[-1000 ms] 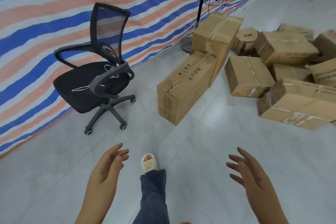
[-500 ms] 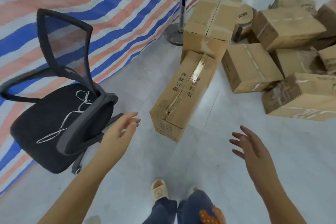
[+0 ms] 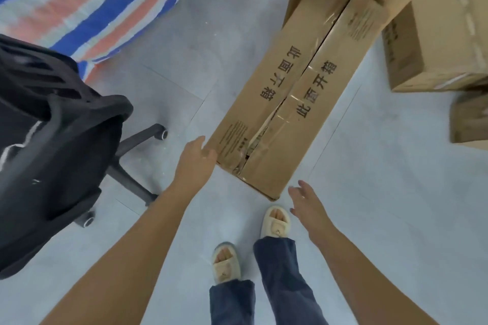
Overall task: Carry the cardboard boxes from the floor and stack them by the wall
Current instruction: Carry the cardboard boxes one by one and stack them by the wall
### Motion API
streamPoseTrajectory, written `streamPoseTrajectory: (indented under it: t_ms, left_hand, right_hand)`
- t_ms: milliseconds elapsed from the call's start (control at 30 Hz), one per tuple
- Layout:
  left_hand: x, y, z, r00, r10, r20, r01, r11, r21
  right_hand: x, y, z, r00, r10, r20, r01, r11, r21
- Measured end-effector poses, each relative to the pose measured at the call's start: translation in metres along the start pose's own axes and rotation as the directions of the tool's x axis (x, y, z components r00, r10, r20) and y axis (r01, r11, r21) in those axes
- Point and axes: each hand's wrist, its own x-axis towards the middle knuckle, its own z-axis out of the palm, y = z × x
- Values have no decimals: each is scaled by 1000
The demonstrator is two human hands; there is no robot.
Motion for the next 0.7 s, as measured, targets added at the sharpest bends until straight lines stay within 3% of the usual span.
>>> streamPoseTrajectory:
  t_ms: [67, 200, 367, 533, 700]
  left_hand:
    - [24, -17, 10, 991, -131, 4, 131, 991, -26]
    - [67, -55, 34, 948, -265, 175, 298, 933, -201]
    - [57, -60, 49, 948, -218, 231, 270, 936, -224]
    - [-2, -29, 36, 956, -156, 248, 212, 953, -217]
    - [-70, 11, -2, 991, -57, 119, 91, 946, -310]
  right_hand:
    - [21, 6, 10, 999, 44, 21, -43, 999, -23]
    - [59, 26, 25, 999, 40, 32, -40, 999, -9]
    - [57, 29, 29, 999, 39, -14, -35, 969, 243]
    - [-2, 20, 6, 984, 2, -180, 45, 965, 257]
    - [-81, -6, -9, 922, -129, -365, 217, 953, 210]
